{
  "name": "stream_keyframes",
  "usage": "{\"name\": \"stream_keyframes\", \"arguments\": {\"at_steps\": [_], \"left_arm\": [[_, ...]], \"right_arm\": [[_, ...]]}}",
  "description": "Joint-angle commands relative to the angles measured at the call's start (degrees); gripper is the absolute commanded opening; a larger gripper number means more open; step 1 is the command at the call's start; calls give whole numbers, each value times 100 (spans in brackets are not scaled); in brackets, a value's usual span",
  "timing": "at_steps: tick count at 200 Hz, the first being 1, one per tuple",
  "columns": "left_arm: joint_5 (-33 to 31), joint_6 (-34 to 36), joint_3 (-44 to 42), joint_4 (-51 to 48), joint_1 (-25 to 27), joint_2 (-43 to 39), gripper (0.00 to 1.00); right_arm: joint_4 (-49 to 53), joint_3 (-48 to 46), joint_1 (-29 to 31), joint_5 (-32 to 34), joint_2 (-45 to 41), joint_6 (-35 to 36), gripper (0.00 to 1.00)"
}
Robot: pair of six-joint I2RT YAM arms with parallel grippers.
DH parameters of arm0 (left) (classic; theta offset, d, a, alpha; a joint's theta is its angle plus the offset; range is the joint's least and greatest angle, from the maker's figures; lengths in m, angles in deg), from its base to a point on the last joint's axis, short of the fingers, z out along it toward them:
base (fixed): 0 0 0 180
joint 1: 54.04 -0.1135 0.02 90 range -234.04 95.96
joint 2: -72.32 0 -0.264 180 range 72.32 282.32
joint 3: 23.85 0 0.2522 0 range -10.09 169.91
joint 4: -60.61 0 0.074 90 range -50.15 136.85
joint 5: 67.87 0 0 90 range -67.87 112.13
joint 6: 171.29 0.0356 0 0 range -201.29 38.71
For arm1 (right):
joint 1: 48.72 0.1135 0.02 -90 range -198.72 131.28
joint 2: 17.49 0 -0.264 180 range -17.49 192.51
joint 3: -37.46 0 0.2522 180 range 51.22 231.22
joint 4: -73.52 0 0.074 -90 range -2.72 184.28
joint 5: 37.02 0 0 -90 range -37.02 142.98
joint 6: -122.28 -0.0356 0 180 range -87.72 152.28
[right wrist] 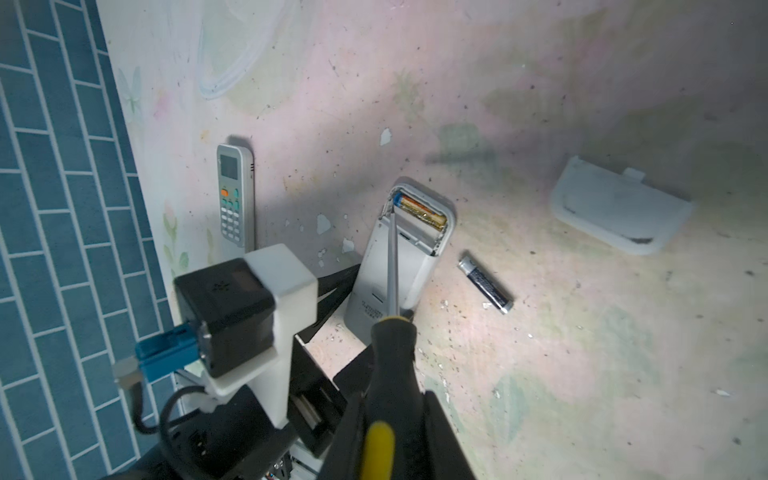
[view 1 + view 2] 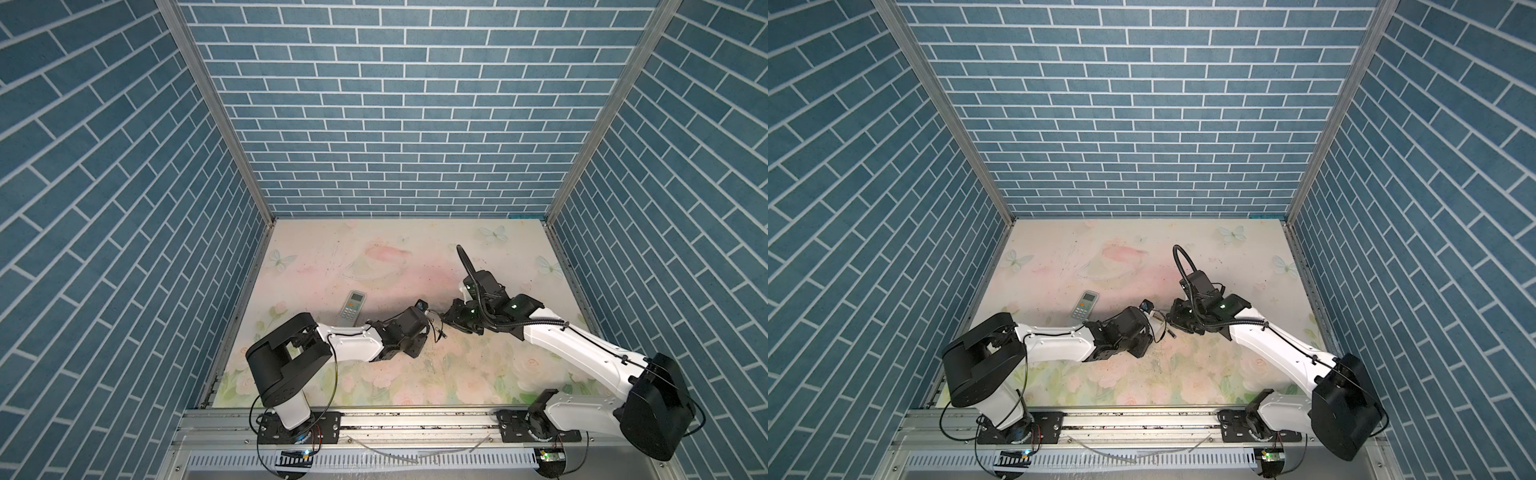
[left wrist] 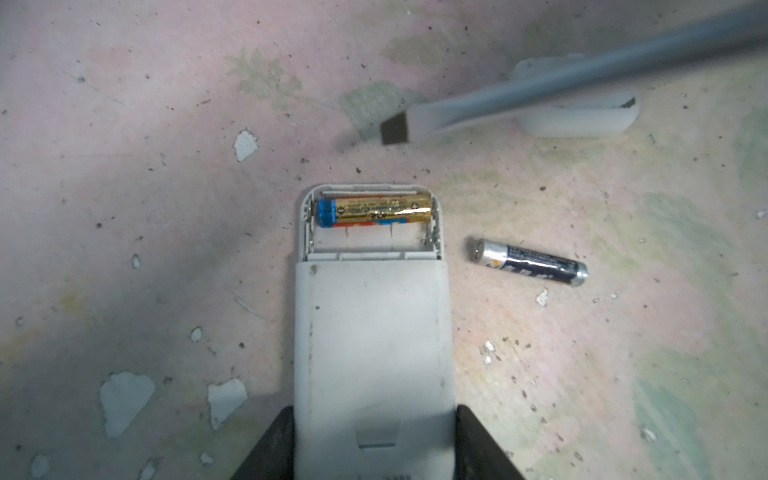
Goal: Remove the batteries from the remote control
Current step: 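Lever the dark battery out of the compartment with the screwdriver tip, then move the screwdriver tip onto the gold battery with the right gripper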
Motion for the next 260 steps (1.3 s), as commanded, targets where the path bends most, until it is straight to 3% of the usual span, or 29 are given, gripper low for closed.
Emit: {"name": "stream_keyframes", "arguments": {"at_steps": [1,80,189,260], "left_arm": [[414,224,-133,-1033,70,366,25],[312,1596,141,-1554,69,281,25],[375,2234,335,-1599,43,556,20],[710,2375,323,-1450,-230,606,19]], "right_arm": [[500,318,-29,241,-160,270,0],[2098,1189,-699,-186,-260,2236,0],[2188,1174,-725,-707,438,3145,0],[2232,1394,-726,-363,856,3488,0]]}}
